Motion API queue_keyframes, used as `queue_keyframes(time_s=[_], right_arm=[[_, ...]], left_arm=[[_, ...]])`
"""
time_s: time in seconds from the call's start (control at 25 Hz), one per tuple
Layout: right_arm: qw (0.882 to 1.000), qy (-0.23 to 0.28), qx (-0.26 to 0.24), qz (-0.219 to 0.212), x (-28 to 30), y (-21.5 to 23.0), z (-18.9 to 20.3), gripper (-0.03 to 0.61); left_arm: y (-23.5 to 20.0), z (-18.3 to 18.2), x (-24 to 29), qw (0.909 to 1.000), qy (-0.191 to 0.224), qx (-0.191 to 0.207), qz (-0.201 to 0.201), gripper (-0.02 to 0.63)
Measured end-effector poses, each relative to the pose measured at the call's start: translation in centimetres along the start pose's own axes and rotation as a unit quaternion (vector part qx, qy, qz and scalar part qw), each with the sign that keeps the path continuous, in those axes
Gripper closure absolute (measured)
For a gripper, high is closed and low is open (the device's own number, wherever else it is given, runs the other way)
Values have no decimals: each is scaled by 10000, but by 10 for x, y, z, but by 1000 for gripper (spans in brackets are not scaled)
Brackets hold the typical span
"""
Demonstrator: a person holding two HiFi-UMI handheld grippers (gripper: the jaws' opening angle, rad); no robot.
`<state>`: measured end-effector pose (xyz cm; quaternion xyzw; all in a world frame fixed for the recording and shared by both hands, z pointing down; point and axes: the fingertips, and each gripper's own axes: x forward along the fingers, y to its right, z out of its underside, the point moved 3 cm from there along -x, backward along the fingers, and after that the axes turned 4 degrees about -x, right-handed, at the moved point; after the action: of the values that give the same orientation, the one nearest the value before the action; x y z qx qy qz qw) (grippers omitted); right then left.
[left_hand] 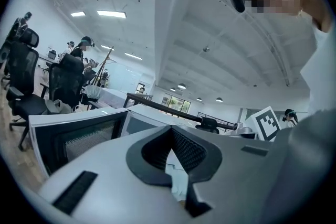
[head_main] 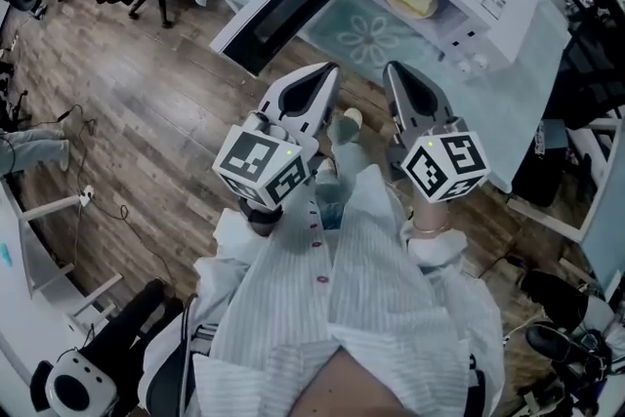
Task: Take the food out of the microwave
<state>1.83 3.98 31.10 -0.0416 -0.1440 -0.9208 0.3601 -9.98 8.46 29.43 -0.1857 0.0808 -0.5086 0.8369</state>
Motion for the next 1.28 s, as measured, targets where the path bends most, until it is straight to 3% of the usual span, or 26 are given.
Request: queue_keyframes(time_s=[0.24, 0.64, 1.28], right_arm=[[9999, -28, 88, 137, 30, 43, -4, 546], [9986, 58, 167, 499, 80, 127, -40, 546], [9928, 312, 194, 1141, 76, 197, -74, 546]], left_arm=[[-21, -1, 50, 9999, -95, -41, 103, 606], [-51, -33, 162, 9987, -143, 5, 483, 606], [-40, -48, 257, 9928, -287, 8, 1163, 606]])
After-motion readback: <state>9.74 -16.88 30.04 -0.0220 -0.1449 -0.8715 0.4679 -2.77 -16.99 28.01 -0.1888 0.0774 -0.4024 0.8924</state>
